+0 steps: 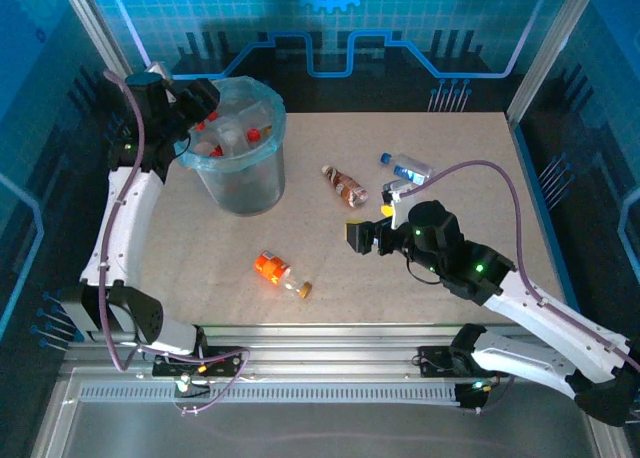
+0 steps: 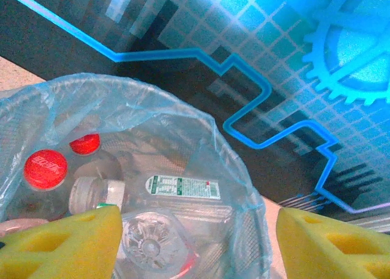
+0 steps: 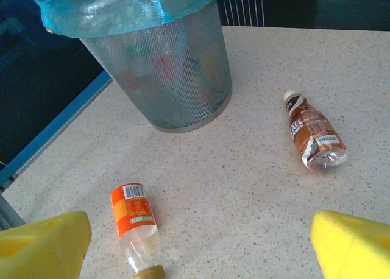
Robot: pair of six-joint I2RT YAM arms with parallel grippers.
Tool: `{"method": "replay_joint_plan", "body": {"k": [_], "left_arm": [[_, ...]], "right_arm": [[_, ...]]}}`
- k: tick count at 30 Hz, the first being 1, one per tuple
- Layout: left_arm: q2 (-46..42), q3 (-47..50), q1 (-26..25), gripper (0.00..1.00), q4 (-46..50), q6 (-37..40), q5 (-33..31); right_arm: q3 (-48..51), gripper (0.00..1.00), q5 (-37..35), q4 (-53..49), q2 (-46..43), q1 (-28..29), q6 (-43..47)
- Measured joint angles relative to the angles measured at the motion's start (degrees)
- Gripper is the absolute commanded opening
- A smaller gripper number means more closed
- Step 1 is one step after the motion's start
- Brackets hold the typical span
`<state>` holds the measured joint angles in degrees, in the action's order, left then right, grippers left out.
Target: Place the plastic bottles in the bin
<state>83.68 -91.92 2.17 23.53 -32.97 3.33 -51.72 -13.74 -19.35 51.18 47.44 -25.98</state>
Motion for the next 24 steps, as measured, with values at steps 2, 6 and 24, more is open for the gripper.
{"method": "replay_joint_plan", "body": {"k": [2, 6, 24], "left_arm": [[2.4, -3.3, -0.5, 0.61, 2.0, 2.1, 0.2], [8.4, -10.7, -1.3, 0.5, 5.8, 5.9, 1.5], [10.2, -0.8, -4.0, 0.39, 12.6, 13.1, 5.6]], "right_arm": [[0.0, 0.93, 0.0, 0.0, 0.1, 0.0, 0.0], [0.0, 0.93, 0.0, 0.0, 1.0, 0.0, -0.1], [0.0, 0.93, 0.2, -0.1, 2.5, 0.0, -0.4]]}}
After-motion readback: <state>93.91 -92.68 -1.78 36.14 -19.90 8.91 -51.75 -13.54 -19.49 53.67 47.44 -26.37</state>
